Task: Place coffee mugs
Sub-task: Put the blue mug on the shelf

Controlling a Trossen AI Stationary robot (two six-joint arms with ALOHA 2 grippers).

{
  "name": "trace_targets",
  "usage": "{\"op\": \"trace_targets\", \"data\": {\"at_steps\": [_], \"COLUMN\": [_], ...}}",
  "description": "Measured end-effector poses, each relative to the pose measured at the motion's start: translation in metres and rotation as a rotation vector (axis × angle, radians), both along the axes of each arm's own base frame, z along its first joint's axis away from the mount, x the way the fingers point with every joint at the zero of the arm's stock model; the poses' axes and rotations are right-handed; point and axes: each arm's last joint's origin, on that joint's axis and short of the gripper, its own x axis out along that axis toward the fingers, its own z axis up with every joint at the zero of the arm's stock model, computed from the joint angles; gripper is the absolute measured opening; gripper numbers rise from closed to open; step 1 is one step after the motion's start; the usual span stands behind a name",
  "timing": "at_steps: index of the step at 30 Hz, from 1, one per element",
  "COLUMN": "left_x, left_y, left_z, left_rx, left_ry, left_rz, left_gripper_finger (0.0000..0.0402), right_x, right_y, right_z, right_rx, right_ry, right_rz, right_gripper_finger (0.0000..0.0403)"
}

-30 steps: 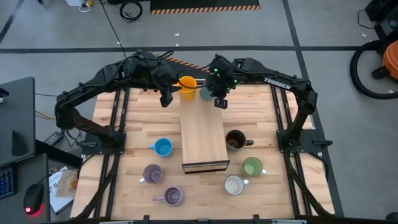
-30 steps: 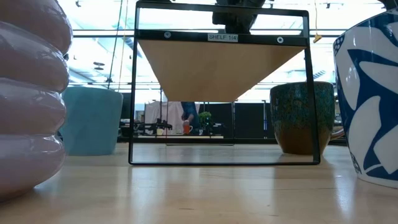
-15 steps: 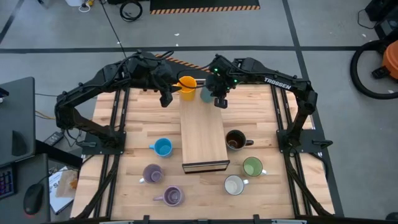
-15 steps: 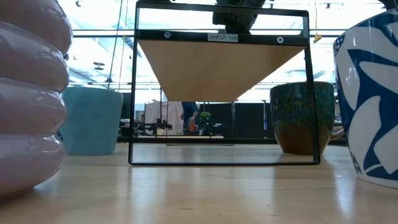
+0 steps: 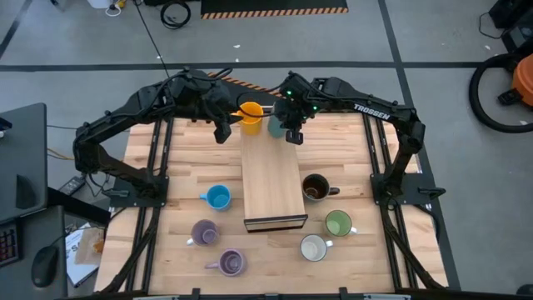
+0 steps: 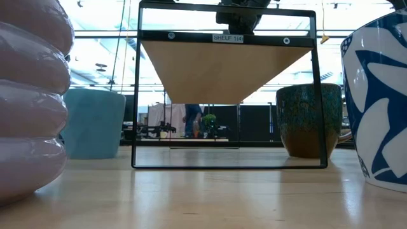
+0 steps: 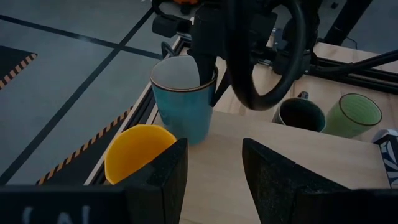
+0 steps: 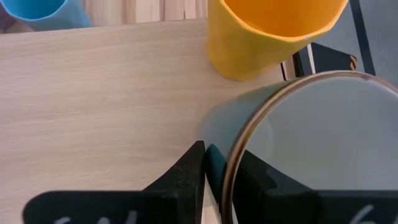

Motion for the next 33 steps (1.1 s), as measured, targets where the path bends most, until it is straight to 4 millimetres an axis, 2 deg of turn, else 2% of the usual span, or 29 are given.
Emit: {"op": "trace_targets", "data": {"at_steps": [15,25,33], "left_x": [0.000,0.000,-0.001], "left_y": [0.000,0.000,-0.001], "left_z": [0.000,0.000,-0.002], "left_rx": [-0.018,-0.018,-0.029], "left_ry": [-0.006,-0.006,0.016], "left_rz": [0.010,0.010,0.012], "left_gripper_finger": [0.0160,0.0160,0.0160], "right_x": [0.000,0.003,-0.001], "right_y": [-0.001,-0.004,-0.015], "right_z": [0.000,0.003,0.003], "right_rx": [-0.028,-0.112,-0.116], "right_ry": [0.005,-0.024,-0.031], "right_rz": [-0.027,0.052,0.027], "right_gripper_finger": [0.0117,0.0119,0.0119]}}
